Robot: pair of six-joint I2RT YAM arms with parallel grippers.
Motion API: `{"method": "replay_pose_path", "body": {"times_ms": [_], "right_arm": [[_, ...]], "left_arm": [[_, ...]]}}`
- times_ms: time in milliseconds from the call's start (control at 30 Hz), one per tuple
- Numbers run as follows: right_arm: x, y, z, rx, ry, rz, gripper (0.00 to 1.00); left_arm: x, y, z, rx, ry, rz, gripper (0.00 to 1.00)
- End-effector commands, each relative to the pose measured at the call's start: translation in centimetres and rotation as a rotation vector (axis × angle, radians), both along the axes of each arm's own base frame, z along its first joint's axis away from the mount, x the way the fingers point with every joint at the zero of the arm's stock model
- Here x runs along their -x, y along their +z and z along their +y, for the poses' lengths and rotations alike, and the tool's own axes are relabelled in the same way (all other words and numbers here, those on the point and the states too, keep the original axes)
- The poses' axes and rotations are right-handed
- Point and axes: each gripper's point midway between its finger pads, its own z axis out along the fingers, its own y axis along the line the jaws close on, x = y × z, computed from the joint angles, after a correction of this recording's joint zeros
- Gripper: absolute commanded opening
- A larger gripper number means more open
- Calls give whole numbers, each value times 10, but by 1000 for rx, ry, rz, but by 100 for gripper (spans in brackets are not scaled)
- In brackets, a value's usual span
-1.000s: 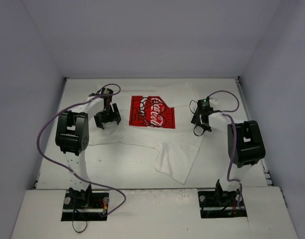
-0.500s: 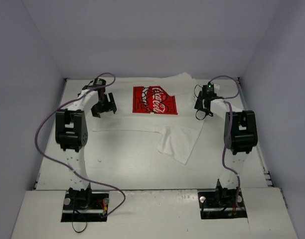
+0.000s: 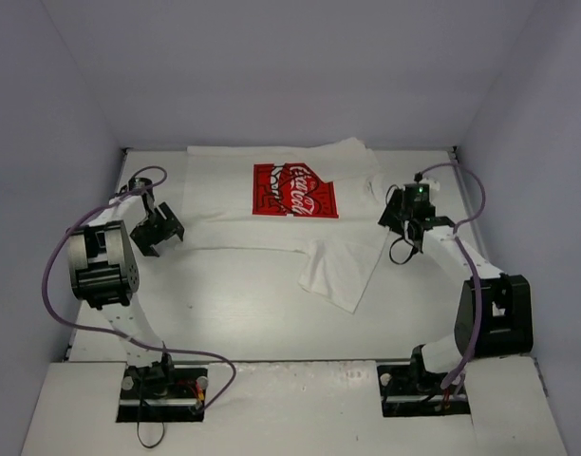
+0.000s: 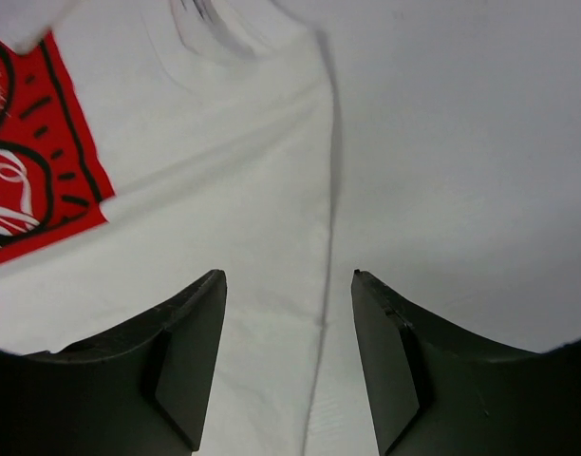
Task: Fold and stack the t-shirts
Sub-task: Flatten out the tshirt, then grap the side of the flattened tshirt closest away from the robot with both arms
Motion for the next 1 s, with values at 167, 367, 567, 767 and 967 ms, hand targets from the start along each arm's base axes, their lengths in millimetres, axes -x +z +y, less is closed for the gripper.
{"method": "replay_pose_path", "body": {"times_ms": [167,367,567,767,967], "right_arm": [[29,-24,8,-62,-12,34,52],[41,-30,3,-56,-34,44,52],[43,-38,0,-49,-54,66,52],[41,-38,1,-48,-51,66,52],[46,-51,1,-47,-50,107,52]], "left_arm": [[-33,6,-22,122,14,-126,67],[-9,-5,-34,145,14,-81,64],[7,-22,-53,128,-26,-20,53],[11,-23,-43,75,-12,-7,29],[1,-10,-40,54,-29,-44,0]]}}
